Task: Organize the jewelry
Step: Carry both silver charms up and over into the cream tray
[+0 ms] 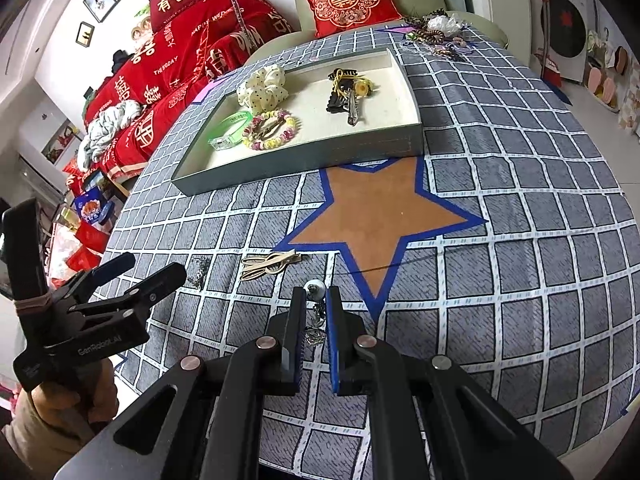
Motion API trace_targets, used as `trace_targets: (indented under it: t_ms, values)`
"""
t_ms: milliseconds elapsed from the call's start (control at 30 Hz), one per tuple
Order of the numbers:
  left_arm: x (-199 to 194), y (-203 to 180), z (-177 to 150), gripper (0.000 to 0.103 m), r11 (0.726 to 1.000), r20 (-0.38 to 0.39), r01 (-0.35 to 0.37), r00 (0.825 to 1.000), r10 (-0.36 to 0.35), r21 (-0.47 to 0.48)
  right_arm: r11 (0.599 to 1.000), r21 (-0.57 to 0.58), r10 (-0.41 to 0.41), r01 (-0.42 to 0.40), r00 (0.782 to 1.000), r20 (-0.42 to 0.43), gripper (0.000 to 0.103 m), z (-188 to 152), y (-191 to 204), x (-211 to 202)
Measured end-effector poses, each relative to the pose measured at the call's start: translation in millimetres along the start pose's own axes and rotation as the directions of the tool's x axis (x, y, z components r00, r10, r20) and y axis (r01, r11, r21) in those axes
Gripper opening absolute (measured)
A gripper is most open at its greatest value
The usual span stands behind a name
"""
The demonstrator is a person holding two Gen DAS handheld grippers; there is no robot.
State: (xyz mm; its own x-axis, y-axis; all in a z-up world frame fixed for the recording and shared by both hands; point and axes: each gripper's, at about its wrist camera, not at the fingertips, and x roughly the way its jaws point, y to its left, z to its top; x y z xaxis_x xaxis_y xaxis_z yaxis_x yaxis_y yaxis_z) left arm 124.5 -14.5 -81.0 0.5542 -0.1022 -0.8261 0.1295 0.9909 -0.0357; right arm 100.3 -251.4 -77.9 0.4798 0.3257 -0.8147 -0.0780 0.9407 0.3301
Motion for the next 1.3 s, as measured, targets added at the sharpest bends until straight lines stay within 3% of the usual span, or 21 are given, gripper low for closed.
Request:
trace_targets:
  t_ms: [100,300,367,433,600,733,1300]
  values:
    - [11.7,-3.2,0.9,0.103,1.0,-0.03,-0.02,0.999,0.021,0.008,1.0,0.004,0.002,-0.002,1.0,0.004,0.01,-0.8,-0.7,-1.0]
    - [28.3,-11.7,-4.0,0.074,0.999,-0.08,-0.003,0.997,0.006,0.037,1.0,0.003,0.001,-0.001,1.0,0.005,0.01,-2.7,-0.3,-1.7]
    - [25.3,-13.9,-3.4,0.06,0.999,-0.077,0.01,0.997,-0.006,0.05,1.0,0.005,0.002,-0.002,1.0,0.007,0.01,-2.6,-0.3,-1.6]
    - [22.3,-18.0,-1.8,0.017,0.997,-0.071,0.029,0.997,-0.023,0.077,1.0,0.005,0.001,-0.001,1.0,0.009,0.01,-3.2,-0.3,-2.0]
    - [19.2,-13.6,-3.9,0.015,0.994,-0.082,0.099,0.992,-0.095,0.04,1.0,0.007,0.003,-0.003,1.0,0.019,0.01,-2.2,0.0,-5.0]
    - [10.3,-10.7,-3.8,0.015,0.993,-0.066,0.116,0.991,-0.114,0.017,1.0,0.003,0.002,-0.002,1.0,0.022,0.01,1.5,-0.2,-6.8]
    - [-26.5,-1.9,51.9,0.015,0.994,0.058,0.103,0.993,-0.105,0.039,0.999,-0.041,0.003,0.0,0.997,0.075,0.01,58.3,9.5,-22.0]
